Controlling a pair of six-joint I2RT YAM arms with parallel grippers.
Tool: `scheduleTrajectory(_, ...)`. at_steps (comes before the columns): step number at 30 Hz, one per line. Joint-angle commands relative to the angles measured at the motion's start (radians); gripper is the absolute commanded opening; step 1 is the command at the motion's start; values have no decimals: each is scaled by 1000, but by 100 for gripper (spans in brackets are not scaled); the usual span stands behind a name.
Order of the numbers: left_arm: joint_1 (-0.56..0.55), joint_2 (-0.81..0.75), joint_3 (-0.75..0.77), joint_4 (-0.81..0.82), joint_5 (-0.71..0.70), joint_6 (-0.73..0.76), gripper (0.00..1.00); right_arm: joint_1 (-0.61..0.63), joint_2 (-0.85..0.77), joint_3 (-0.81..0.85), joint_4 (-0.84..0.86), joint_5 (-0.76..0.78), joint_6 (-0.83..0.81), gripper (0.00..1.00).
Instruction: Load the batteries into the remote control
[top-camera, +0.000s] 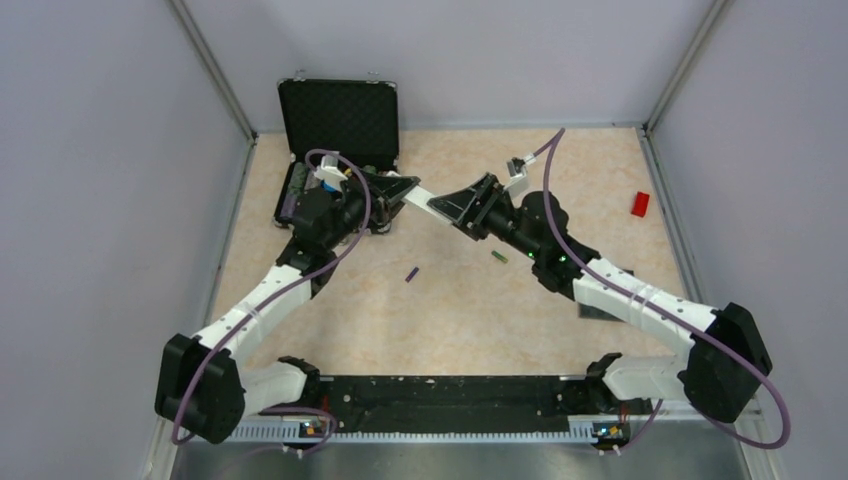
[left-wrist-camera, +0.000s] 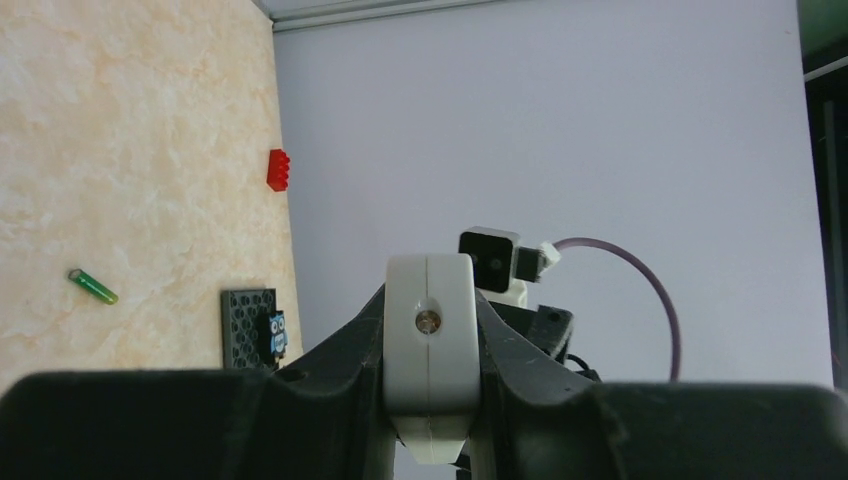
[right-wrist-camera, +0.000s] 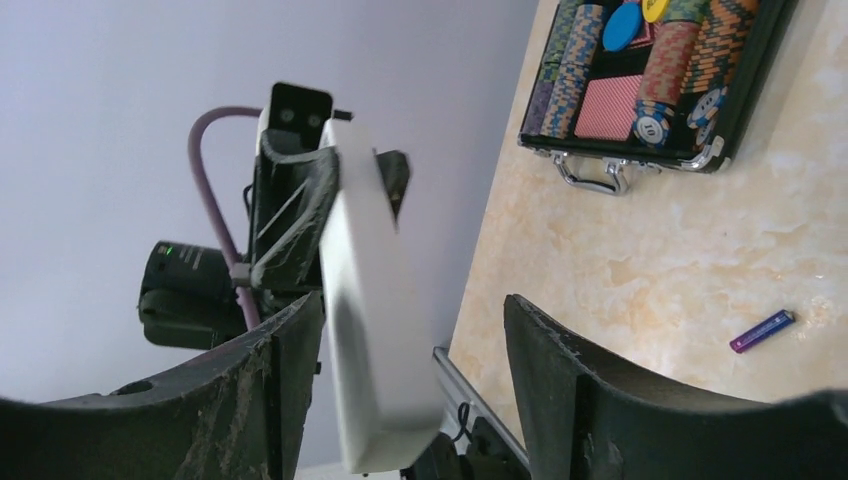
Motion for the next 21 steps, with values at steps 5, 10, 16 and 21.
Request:
scheduleTrajectory(5, -5, -82, -35, 74, -36, 6, 0, -35, 25, -6, 117, -55, 75, 50)
scheduleTrajectory(10, -5, -66, -12, 84, -27, 10, 0, -37, 46, -17, 141, -115, 113, 51)
scheduleTrajectory(16, -6, -46, -3, 121, -25, -10, 0, -37, 43, -62, 173, -130, 149, 66)
scheduleTrajectory(21, -7, -59, -12, 133, -37, -18, 0, -39, 36, -115, 196, -130, 209, 47)
